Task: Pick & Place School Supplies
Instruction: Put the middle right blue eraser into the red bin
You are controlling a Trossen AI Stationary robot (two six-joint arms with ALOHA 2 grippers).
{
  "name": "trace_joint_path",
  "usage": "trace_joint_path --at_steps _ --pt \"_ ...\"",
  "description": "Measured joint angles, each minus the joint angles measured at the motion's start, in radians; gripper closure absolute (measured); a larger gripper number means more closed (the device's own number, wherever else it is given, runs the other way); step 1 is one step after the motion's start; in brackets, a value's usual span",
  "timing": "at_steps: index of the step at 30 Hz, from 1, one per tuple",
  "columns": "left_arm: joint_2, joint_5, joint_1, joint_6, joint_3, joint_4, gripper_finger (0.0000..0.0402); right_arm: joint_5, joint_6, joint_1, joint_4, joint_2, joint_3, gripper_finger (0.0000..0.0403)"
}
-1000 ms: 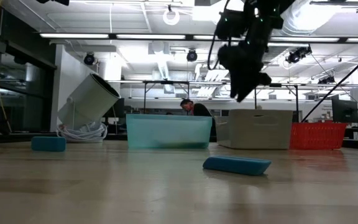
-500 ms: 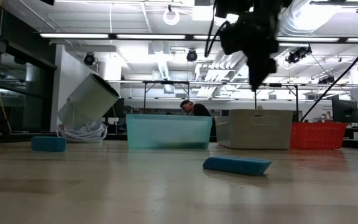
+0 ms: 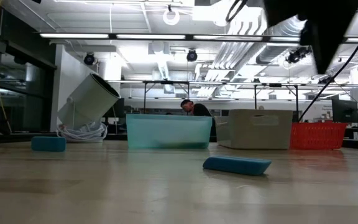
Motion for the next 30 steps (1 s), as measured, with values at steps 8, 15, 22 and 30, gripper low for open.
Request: trace_joint_path --at_steps 8,15,22,30 --pt "0.000 -0.041 0.001 -0.072 0.000 0.000 0.0259 0.134 0.292 0.183 -0.005 0.000 -0.063 0.0270" --pt "0.000 -0.040 -0.007 -0.143 0.000 0.000 0.0259 0.148 0.461 0.249 0.066 0.001 -0.190 0.0270" --pt "0.000 -0.040 -0.016 -0.145 0.000 0.001 0.0259 0.148 0.528 0.280 0.159 0.001 -0.215 0.0270" --pt "0.000 -0.039 -0.016 -0.145 0.000 0.007 0.0259 0.147 0.590 0.303 0.178 0.017 -0.225 0.0270"
